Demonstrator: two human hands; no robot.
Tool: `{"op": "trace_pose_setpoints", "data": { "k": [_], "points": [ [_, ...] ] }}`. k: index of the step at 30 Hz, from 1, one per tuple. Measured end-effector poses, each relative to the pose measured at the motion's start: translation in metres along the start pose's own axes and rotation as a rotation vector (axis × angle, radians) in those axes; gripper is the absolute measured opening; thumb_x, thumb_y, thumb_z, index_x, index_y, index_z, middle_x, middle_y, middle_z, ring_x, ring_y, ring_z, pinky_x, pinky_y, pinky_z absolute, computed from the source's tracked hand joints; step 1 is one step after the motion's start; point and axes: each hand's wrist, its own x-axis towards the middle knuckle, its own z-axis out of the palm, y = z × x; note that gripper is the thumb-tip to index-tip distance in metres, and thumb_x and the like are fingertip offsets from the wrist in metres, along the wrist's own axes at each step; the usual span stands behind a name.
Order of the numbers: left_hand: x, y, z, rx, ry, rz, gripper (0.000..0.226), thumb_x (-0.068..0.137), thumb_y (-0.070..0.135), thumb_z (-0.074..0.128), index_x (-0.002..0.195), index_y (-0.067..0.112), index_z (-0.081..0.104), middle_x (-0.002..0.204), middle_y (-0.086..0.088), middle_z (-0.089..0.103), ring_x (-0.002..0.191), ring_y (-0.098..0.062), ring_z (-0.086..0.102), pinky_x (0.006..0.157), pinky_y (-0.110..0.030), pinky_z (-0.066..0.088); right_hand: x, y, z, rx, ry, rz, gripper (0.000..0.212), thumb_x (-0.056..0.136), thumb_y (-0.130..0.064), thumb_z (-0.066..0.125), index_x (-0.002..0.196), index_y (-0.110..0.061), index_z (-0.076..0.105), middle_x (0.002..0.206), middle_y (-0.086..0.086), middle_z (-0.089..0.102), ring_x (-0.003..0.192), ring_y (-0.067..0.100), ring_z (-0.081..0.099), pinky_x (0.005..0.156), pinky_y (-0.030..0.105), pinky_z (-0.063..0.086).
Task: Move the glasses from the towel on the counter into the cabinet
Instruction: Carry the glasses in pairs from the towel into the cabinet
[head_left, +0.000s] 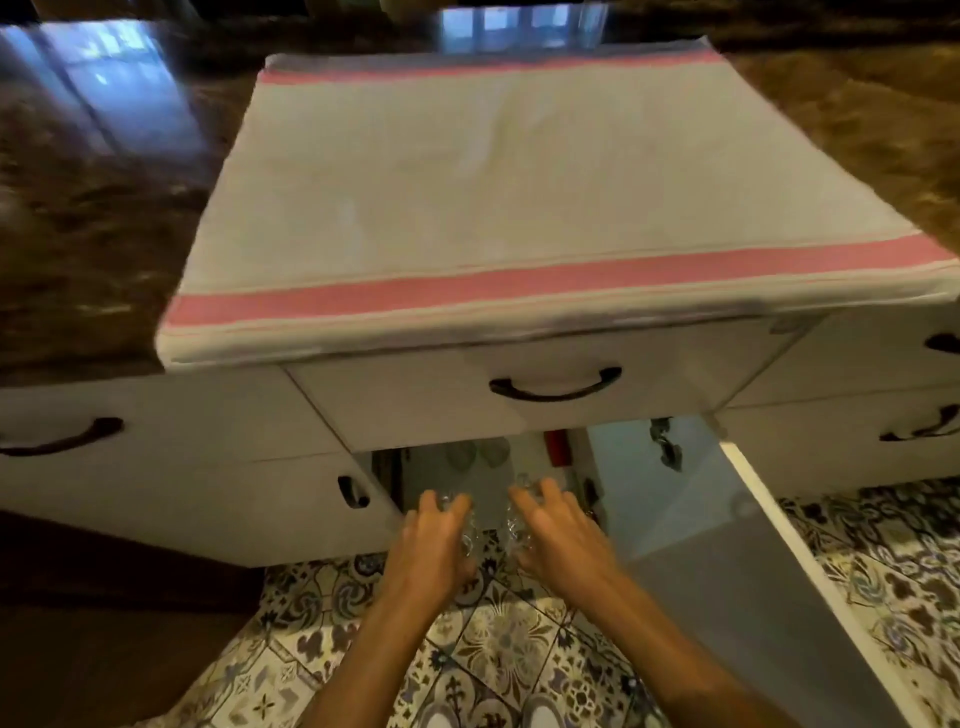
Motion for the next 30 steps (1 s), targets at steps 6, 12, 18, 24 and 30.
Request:
{"op": "trace_pose_setpoints", "data": {
  "k": [6, 12, 18, 24, 30],
  "points": [
    [0.084, -0.036, 0.111, -0.054, -0.104, -0.061, 0.029, 0.090, 0.032, 0.065, 0.117, 0.023, 0.059, 0.113, -0.005, 0.065, 0.101, -0.024, 0.064, 0.086, -0.040, 0.055, 0.070, 0.050, 0.105, -0.019, -0.134, 0.035, 0.030, 0.093, -0.030, 0.061, 0.118, -0.014, 0.058, 0.116, 0.014, 0.063, 0.107, 0.034, 0.060, 0.081, 0.038, 0.049],
    [0.172, -0.070, 0.217, -0.055, -0.098, -0.032, 0.063, 0.091, 0.029, 0.063, 0.146, 0.032, 0.034, 0.143, -0.013, 0.044, 0.124, -0.035, 0.050, 0.099, -0.042, 0.047, 0.146, 0.106, 0.235, 0.015, -0.159, 0.025, 0.073, 0.092, -0.026, 0.059, 0.153, -0.033, 0.019, 0.157, 0.010, 0.019, 0.135, 0.038, 0.031, 0.105, 0.046, 0.040],
    [0.243, -0.106, 0.306, -0.071, 0.022, 0.029, 0.050, 0.090, 0.034, 0.059, 0.137, 0.031, 0.042, 0.127, -0.009, 0.043, 0.109, -0.031, 0.053, 0.088, -0.041, 0.052, 0.209, 0.153, 0.322, 0.043, -0.058, -0.010, 0.062, 0.086, -0.023, 0.061, 0.143, -0.026, 0.035, 0.138, 0.008, 0.034, 0.111, 0.032, 0.043, 0.086, 0.046, 0.049],
    [0.305, -0.123, 0.360, -0.023, -0.018, -0.008, 0.064, 0.085, 0.030, 0.069, 0.140, 0.032, 0.037, 0.134, -0.008, 0.037, 0.119, -0.029, 0.045, 0.094, -0.042, 0.049, 0.269, 0.179, 0.370, -0.030, -0.035, 0.001, 0.066, 0.086, -0.025, 0.067, 0.144, -0.028, 0.034, 0.140, 0.010, 0.035, 0.116, 0.033, 0.043, 0.086, 0.047, 0.050],
    [0.336, -0.129, 0.387, 0.010, -0.017, 0.003, 0.065, 0.083, 0.027, 0.072, 0.140, 0.028, 0.039, 0.135, -0.010, 0.038, 0.119, -0.031, 0.046, 0.091, -0.044, 0.051, 0.300, 0.196, 0.392, -0.049, -0.084, 0.022, 0.069, 0.085, -0.019, 0.069, 0.144, -0.023, 0.033, 0.141, 0.012, 0.033, 0.121, 0.036, 0.040, 0.092, 0.050, 0.050]
  ]
}}
